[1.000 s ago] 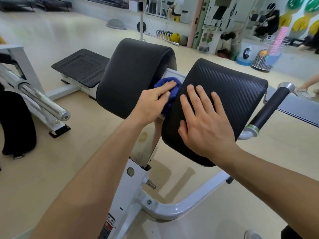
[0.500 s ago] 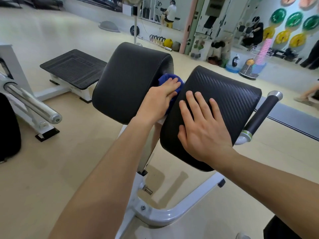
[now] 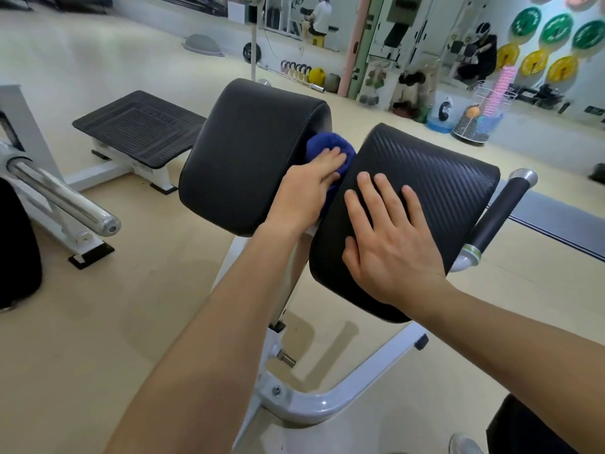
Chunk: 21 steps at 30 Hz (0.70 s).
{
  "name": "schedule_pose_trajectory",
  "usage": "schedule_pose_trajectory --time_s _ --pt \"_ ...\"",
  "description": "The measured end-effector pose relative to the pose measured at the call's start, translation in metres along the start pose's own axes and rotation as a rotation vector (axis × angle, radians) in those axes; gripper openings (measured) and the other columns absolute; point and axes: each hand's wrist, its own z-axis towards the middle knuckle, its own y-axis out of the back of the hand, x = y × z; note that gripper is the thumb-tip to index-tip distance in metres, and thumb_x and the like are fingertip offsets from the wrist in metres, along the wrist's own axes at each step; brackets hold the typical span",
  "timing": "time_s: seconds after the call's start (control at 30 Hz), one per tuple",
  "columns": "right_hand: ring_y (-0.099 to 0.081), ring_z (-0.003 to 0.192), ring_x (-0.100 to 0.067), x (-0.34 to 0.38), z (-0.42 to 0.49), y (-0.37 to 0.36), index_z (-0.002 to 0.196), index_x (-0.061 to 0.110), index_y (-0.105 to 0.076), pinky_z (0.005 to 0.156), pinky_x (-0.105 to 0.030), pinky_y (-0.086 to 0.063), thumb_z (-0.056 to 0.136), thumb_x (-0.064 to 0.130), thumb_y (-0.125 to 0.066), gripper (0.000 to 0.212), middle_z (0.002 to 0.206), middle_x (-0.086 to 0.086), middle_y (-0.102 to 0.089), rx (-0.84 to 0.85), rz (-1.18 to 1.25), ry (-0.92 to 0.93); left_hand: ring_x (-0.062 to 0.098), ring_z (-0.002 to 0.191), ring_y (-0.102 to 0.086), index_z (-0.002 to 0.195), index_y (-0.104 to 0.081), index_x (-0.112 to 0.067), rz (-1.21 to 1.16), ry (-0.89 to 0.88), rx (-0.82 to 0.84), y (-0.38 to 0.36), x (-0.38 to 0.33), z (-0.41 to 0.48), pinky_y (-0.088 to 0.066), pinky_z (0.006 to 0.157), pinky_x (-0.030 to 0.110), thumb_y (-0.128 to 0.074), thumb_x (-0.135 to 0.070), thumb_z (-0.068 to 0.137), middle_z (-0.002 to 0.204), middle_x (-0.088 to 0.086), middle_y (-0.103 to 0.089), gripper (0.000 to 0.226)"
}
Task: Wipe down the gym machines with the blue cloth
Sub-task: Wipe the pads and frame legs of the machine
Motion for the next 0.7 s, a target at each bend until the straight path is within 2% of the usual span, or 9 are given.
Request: schedule_pose_trajectory --time_s 0.1,0.13,0.23,0.3,0.4,0.5,0.57,0.6,0.7 --pt "-0.016 0.151 -0.036 0.000 0.000 0.000 0.153 0.007 -0.033 0.121 -0.056 -0.014 0.098 0.042 -0.034 0.064 0.163 -0.019 -0.021 -0.003 -0.002 -0.003 0.013 0.142 -0.036 0.141 -0.049 -0.005 -0.067 0.066 -0.007 0.003 0.017 -0.060 -0.033 0.113 0.019 -0.051 0.006 0.096 0.148 0.005 -0.047 0.046" --pt "-0.016 0.151 -0.036 0.000 0.001 0.000 0.153 0.007 -0.033 0.121 -0.056 -0.014 0.099 0.042 -0.033 0.064 0.163 -0.019 -0.021 -0.002 -0.001 -0.002 0.012 0.142 -0.036 0.143 -0.047 -0.006 -0.064 0.088 -0.009 0.004 0.022 -0.083 -0.033 0.113 0.018 -0.051 0.004 0.097 0.149 0.004 -0.047 0.047" --pt "-0.014 0.152 -0.035 0.000 0.000 0.001 0.154 0.008 -0.030 0.121 -0.056 -0.013 0.100 0.043 -0.031 0.065 0.163 -0.019 -0.019 0.020 -0.013 -0.010 0.008 0.141 -0.036 0.145 -0.045 -0.012 -0.017 0.125 -0.016 0.002 0.029 -0.122 -0.033 0.117 0.033 -0.051 -0.006 0.100 0.150 0.001 -0.046 0.046" --pt "-0.014 0.152 -0.036 0.001 0.001 0.001 0.153 0.008 -0.030 0.121 -0.056 -0.013 0.100 0.043 -0.030 0.065 0.163 -0.019 -0.018 0.019 -0.011 -0.004 0.010 0.136 -0.044 0.141 -0.053 -0.016 -0.155 0.211 -0.042 0.002 0.022 -0.110 -0.035 0.116 0.033 -0.051 -0.014 0.101 0.145 -0.001 -0.052 0.040" --pt "-0.015 0.151 -0.036 0.001 0.000 0.001 0.153 0.007 -0.031 0.121 -0.056 -0.013 0.099 0.043 -0.031 0.065 0.163 -0.019 -0.020 0.010 -0.003 -0.005 0.008 0.130 -0.050 0.138 -0.056 -0.009 -0.225 0.207 -0.040 0.006 0.001 -0.061 -0.036 0.111 0.020 -0.048 -0.008 0.101 0.140 0.001 -0.057 0.037" --pt "-0.016 0.151 -0.036 0.001 0.001 0.001 0.152 0.007 -0.032 0.121 -0.056 -0.014 0.097 0.042 -0.033 0.065 0.162 -0.020 -0.021 -0.004 -0.006 0.001 0.014 0.137 -0.042 0.139 -0.052 -0.003 -0.100 0.084 -0.014 0.006 -0.009 -0.012 -0.032 0.110 0.011 -0.049 0.001 0.099 0.145 0.009 -0.051 0.040" --pt "-0.016 0.151 -0.036 0.001 0.000 -0.001 0.152 0.007 -0.032 0.120 -0.056 -0.014 0.097 0.042 -0.034 0.066 0.163 -0.019 -0.020 -0.011 -0.012 -0.002 0.016 0.140 -0.039 0.140 -0.051 -0.004 -0.038 0.038 -0.004 0.004 -0.006 0.000 -0.032 0.113 0.018 -0.049 0.003 0.098 0.146 0.009 -0.050 0.042" --pt "-0.015 0.151 -0.036 0.001 0.001 0.000 0.152 0.007 -0.032 0.120 -0.056 -0.014 0.097 0.042 -0.033 0.066 0.163 -0.019 -0.020 -0.012 -0.016 -0.005 0.016 0.141 -0.038 0.140 -0.051 -0.004 -0.035 0.038 0.000 0.003 -0.004 -0.002 -0.033 0.113 0.019 -0.050 0.003 0.098 0.147 0.009 -0.049 0.043" --pt "-0.016 0.151 -0.037 0.001 0.002 -0.001 0.152 0.007 -0.032 0.120 -0.057 -0.014 0.098 0.043 -0.032 0.065 0.162 -0.020 -0.021 -0.012 -0.021 0.000 0.016 0.141 -0.038 0.140 -0.050 -0.003 -0.048 0.061 -0.018 0.005 0.003 -0.038 -0.033 0.108 0.010 -0.049 0.005 0.097 0.148 0.009 -0.048 0.044"
